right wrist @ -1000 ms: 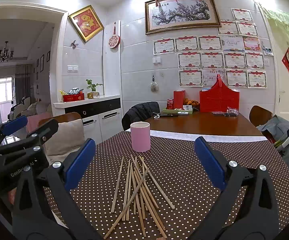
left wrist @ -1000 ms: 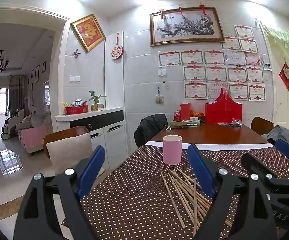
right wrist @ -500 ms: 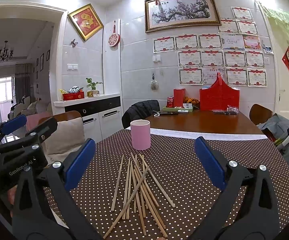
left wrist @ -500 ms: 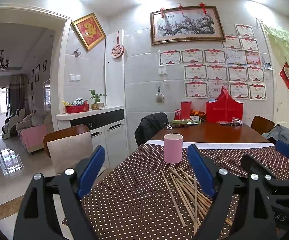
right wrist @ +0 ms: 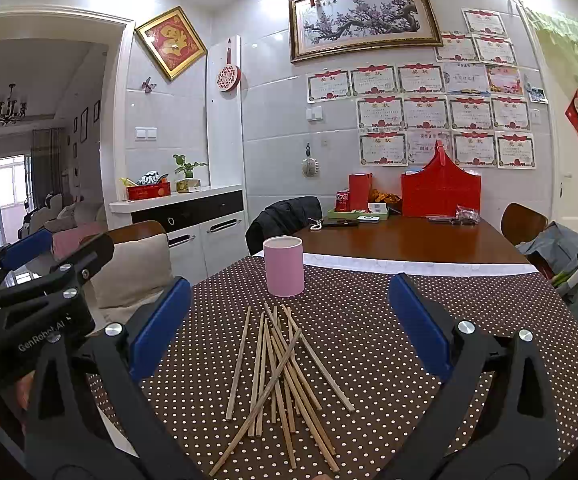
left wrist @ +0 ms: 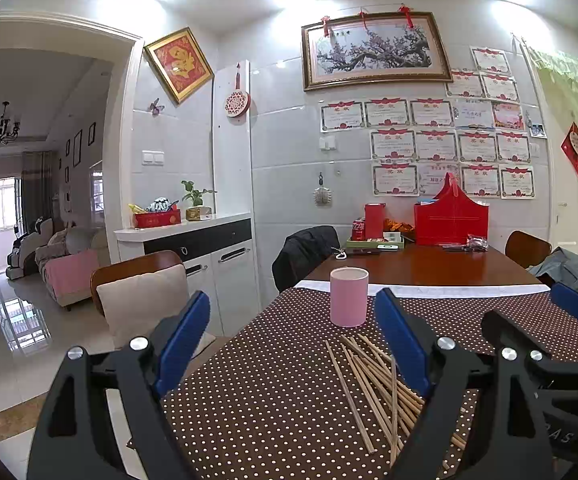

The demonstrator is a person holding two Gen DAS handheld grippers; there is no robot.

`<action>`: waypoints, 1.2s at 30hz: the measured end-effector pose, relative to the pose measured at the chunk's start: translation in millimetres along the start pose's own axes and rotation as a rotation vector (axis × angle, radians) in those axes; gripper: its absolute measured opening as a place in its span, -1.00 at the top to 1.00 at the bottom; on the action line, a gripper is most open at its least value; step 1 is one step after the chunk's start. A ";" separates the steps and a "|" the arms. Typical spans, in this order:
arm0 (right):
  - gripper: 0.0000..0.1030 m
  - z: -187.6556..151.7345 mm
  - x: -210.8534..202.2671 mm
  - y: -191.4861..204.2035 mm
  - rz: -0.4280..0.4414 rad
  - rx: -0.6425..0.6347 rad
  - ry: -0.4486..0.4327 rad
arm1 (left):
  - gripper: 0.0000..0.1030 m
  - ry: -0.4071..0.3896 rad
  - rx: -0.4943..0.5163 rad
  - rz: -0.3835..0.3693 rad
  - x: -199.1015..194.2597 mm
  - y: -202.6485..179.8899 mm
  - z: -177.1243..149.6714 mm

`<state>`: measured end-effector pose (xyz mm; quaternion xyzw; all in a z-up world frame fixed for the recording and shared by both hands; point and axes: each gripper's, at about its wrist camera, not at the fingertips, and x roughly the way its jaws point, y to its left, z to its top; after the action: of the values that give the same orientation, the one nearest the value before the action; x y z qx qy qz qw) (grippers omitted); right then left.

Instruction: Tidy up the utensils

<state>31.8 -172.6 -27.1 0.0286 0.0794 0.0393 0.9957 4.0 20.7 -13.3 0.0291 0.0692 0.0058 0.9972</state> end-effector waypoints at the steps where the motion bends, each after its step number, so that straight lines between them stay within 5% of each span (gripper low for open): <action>1: -0.88 -0.4 0.0 -0.2 0.000 0.001 0.001 | -0.61 0.000 -0.001 0.000 -0.1 0.9 -1.1; 25: -0.88 -8.8 13.5 2.2 0.027 0.016 0.022 | -0.61 0.013 -0.004 0.004 4.2 -2.5 -5.6; 36: -0.88 -30.7 60.6 -0.4 0.113 0.034 0.183 | -0.61 0.147 0.017 -0.005 48.7 -5.5 -25.9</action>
<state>86.6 -166.4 -66.8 0.0462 0.1687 0.0966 0.9798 48.7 17.4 -46.0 0.0370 0.1421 0.0049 0.9891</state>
